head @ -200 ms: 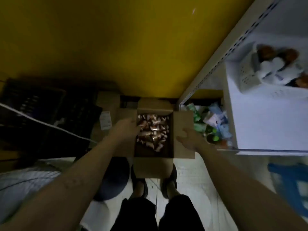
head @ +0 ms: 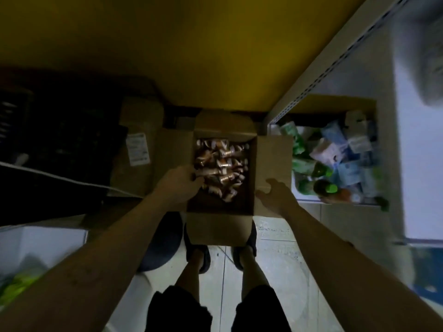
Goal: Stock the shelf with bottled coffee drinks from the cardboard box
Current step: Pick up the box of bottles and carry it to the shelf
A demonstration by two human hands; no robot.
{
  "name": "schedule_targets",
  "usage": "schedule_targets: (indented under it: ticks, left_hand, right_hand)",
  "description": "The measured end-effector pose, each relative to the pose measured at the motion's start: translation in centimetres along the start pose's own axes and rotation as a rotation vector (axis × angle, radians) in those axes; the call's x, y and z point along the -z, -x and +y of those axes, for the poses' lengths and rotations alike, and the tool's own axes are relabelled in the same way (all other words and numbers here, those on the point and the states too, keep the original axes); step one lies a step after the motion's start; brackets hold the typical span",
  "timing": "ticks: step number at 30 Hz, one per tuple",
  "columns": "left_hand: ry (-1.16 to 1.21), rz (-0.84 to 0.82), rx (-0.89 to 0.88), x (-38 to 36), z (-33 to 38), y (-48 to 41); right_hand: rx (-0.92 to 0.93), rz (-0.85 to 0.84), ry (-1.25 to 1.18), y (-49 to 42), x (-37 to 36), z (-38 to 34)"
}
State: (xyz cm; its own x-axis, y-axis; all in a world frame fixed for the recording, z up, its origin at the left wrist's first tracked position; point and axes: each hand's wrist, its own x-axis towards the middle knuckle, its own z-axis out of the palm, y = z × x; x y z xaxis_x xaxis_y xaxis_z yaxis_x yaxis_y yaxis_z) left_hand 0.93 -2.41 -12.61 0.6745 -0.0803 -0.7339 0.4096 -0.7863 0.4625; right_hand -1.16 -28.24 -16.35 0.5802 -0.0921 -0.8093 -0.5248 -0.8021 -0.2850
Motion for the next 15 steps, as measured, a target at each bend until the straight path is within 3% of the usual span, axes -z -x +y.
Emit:
schedule_targets:
  ticks: [3, 8, 15]
  left_hand:
    - [-0.039, -0.034, 0.010, -5.4, -2.3, -6.9]
    - [0.088, -0.028, 0.056, -12.6, -5.4, -15.5]
    - [0.093, -0.026, 0.082, -16.8, -8.2, -16.5]
  right_hand:
    - [-0.090, 0.028, -0.037, -7.1, -2.6, 3.9]
    - [-0.245, 0.149, 0.020, -16.2, -6.4, 10.8]
    - [-0.414, 0.306, -0.241, -21.2, -7.3, 16.0]
